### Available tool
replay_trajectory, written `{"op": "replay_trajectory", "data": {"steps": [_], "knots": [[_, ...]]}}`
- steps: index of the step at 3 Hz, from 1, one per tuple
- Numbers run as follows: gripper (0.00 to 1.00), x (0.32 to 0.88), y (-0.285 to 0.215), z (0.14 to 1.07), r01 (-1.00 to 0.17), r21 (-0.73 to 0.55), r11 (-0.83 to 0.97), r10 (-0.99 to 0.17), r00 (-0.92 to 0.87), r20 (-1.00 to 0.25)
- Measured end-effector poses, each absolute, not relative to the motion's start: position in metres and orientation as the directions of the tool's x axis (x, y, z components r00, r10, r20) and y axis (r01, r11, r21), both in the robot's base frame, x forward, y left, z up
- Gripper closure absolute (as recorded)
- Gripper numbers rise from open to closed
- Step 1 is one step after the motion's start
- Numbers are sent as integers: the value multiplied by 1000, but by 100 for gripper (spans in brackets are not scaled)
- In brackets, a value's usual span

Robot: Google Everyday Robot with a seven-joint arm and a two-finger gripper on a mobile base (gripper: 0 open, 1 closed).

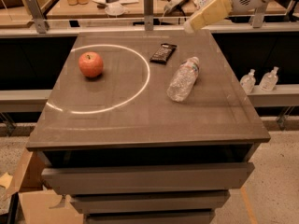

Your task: Move apple near water bottle

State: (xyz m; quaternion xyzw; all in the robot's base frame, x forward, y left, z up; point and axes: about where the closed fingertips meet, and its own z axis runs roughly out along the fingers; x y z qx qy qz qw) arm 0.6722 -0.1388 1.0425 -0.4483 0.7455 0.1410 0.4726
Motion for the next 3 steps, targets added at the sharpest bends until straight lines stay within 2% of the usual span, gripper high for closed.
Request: {"op": "replay_trajectory", "data": {"steps": [1, 3], "knots": [[0, 671, -133, 1046, -811, -217, 543, -547, -145, -825], [0, 678, -74, 1036, -805, -143, 575, -427, -147, -892]]}}
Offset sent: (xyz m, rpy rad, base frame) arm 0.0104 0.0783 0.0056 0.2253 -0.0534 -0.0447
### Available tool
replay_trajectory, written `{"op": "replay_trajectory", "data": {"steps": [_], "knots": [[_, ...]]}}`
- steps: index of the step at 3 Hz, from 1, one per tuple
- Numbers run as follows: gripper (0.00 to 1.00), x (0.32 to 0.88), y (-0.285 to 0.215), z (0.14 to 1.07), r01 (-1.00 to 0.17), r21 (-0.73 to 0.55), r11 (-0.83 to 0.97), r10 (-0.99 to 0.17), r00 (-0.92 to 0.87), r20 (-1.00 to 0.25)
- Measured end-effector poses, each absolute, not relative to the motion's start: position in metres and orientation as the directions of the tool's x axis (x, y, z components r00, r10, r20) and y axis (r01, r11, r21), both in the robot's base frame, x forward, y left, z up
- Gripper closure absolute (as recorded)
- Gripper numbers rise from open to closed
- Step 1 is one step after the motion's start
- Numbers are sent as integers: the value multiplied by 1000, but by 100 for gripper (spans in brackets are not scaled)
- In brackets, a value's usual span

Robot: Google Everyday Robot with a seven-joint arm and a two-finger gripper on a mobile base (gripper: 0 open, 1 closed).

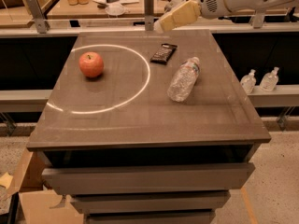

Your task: Move apple near water bottle

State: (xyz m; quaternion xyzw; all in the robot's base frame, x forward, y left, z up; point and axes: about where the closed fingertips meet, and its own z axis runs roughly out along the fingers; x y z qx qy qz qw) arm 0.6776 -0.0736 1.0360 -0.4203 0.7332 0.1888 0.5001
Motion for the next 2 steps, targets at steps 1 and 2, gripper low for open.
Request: {"op": "replay_trajectory", "data": {"steps": [1, 2], "knots": [[0, 692, -47, 1021, -798, -142, 585, -392, -125, -912], [0, 713, -27, 1000, -805, -185, 563, -410, -78, -909]]}}
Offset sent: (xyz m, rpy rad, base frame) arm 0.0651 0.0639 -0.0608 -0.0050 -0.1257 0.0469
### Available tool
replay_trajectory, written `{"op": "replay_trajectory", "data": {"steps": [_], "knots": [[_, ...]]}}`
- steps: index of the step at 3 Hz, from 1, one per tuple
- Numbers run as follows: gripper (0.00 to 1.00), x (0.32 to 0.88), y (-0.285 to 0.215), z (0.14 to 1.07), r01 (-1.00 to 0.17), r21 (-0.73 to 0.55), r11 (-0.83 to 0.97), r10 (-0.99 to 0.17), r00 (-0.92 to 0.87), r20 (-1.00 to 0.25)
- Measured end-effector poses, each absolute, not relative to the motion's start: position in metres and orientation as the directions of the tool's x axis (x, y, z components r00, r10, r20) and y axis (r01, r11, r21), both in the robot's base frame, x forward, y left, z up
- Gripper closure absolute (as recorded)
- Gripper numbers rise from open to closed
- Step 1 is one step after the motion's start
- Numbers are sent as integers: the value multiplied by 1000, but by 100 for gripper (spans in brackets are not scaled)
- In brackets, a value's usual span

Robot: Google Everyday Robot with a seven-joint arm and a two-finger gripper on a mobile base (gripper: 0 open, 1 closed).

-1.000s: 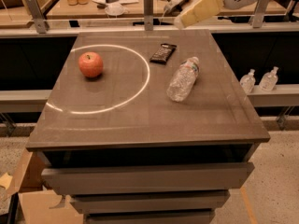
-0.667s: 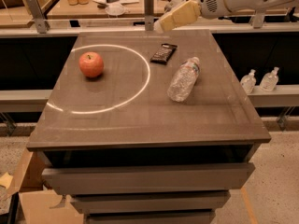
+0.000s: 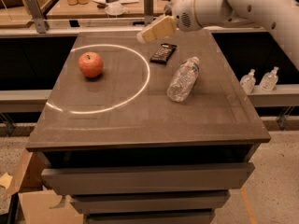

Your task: Move apple near water bottle

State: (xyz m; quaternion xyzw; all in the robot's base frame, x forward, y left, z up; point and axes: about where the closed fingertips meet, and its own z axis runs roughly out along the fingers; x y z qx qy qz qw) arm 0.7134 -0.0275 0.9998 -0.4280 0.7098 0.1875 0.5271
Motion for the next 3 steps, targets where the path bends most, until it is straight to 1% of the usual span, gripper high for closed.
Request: {"op": "replay_trajectory", "data": {"steps": [1, 2, 3], "knots": [[0, 726, 0, 983, -842, -233, 487, -451, -14, -893], [0, 725, 31, 963, -887, -250, 388, -484, 35, -874], [0, 718, 66, 946, -923, -226, 312, -514, 36, -857]]}}
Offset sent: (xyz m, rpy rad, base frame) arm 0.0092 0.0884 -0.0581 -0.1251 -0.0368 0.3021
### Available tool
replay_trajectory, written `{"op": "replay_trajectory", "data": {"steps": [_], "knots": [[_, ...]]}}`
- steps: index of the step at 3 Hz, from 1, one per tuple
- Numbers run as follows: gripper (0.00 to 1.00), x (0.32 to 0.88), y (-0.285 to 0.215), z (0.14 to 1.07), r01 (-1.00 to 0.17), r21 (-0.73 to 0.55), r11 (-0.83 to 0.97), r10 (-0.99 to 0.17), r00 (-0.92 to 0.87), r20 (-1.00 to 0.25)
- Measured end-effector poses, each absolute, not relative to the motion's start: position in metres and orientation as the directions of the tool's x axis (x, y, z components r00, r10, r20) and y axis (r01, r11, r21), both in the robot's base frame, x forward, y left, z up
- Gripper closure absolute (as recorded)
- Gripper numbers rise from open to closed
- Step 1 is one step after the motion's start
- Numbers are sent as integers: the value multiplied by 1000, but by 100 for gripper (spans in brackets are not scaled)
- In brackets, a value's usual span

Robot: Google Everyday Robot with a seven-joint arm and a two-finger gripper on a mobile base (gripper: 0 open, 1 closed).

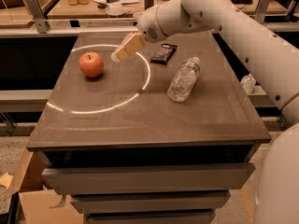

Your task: Move apple near water bottle

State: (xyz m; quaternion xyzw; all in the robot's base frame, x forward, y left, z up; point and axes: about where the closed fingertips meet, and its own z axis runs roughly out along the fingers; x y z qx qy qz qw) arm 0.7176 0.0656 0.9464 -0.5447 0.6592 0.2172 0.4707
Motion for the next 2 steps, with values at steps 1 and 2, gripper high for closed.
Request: {"op": "replay_trajectory", "data": {"steps": [1, 2], "knots": [[0, 708, 100, 931, -951, -184, 247, -547, 20, -837], [0, 698, 131, 917, -968, -141, 208, -563, -1, -827]]}}
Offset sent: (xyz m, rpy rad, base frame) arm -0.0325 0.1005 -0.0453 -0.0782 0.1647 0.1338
